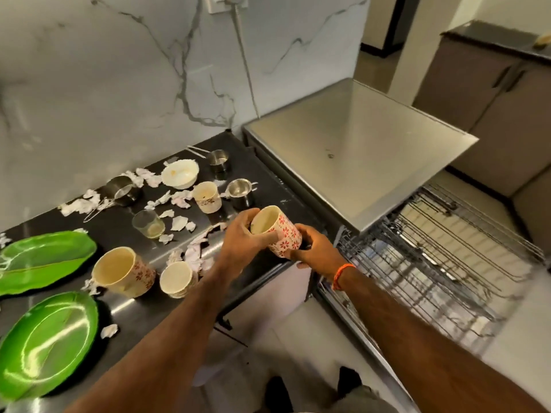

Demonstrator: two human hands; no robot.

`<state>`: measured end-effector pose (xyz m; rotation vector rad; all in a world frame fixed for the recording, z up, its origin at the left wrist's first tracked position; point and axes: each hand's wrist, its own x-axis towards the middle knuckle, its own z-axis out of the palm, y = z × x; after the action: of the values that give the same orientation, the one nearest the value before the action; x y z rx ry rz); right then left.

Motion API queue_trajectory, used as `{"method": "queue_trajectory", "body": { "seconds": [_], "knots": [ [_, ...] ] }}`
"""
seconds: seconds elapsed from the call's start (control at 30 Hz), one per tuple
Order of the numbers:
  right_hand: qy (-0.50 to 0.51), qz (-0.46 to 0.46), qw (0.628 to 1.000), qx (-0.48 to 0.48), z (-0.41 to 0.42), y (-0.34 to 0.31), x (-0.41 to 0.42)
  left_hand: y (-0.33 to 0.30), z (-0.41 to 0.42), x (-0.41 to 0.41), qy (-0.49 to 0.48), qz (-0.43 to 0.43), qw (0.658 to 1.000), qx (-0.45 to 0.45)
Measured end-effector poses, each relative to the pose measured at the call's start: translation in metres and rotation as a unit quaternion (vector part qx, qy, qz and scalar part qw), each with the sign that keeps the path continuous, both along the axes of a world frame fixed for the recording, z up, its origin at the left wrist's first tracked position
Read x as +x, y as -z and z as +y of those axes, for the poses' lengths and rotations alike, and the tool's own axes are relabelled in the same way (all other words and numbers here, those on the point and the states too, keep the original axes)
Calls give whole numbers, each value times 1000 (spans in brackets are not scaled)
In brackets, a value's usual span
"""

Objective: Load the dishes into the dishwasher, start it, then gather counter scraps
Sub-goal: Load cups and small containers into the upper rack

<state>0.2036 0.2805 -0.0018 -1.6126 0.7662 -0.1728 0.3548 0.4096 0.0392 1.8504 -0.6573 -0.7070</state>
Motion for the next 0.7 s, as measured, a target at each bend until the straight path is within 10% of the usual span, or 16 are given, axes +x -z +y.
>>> {"method": "queue_trajectory", "body": {
  "seconds": [0.3,0.4,0.57,0.7],
  "knots": [
    [208,-140,935,250,-23,-12,-137,10,-73,-98,145,336,929,-61],
    [303,-171,910,226,-35,-7,-180,16,-108,-138,189,262,945,-46],
    [393,-134,897,149,-56,2,-246,30,-156,-206,306,-128,943,-4],
    [435,-15,900,22,-68,26,-291,55,-186,-272,373,-76,922,64]
  ]
}}
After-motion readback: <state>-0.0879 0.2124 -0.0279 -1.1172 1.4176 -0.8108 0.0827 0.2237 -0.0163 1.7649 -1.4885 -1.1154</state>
